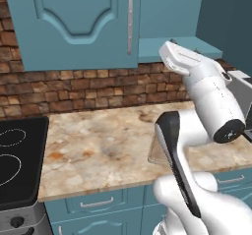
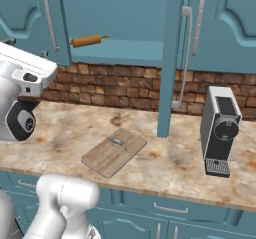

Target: Open the cabinet, retrieve the rolling pin, and place it next to the meat on the cutting board to prepare for tenderizing.

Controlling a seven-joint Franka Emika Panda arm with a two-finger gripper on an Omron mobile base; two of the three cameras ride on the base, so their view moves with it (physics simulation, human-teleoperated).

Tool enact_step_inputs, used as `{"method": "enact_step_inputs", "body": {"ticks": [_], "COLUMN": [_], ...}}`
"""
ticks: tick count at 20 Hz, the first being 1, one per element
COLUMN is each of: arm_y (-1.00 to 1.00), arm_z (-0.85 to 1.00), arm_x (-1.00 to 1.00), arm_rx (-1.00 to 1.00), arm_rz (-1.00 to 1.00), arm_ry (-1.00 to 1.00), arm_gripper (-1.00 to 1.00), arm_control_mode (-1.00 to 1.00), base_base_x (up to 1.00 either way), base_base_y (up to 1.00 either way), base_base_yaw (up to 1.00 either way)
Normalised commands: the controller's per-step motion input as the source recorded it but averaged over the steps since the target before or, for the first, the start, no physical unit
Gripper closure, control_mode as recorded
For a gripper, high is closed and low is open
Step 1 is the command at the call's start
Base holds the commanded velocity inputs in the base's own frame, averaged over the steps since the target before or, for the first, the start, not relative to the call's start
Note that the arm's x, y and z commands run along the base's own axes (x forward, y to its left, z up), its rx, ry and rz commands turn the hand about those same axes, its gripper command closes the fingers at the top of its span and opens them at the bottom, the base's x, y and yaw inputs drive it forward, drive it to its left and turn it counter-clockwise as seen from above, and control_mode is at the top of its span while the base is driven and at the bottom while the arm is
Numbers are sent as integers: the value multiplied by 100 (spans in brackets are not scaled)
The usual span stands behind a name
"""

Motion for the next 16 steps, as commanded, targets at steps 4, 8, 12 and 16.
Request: {"method": "enact_step_inputs", "body": {"ticks": [4,8,12,16], "arm_y": [-45,-33,-33,-19], "arm_z": [0,0,0,-11], "arm_x": [10,62,64,68], "arm_rx": [33,35,32,16], "arm_rz": [6,20,29,34], "arm_ry": [3,11,8,6], "arm_gripper": [-100,-100,-100,-100], "arm_control_mode": [-100,-100,-100,-100], "base_base_x": [0,0,0,0], "base_base_y": [0,0,0,0], "base_base_yaw": [0,0,0,0]}}
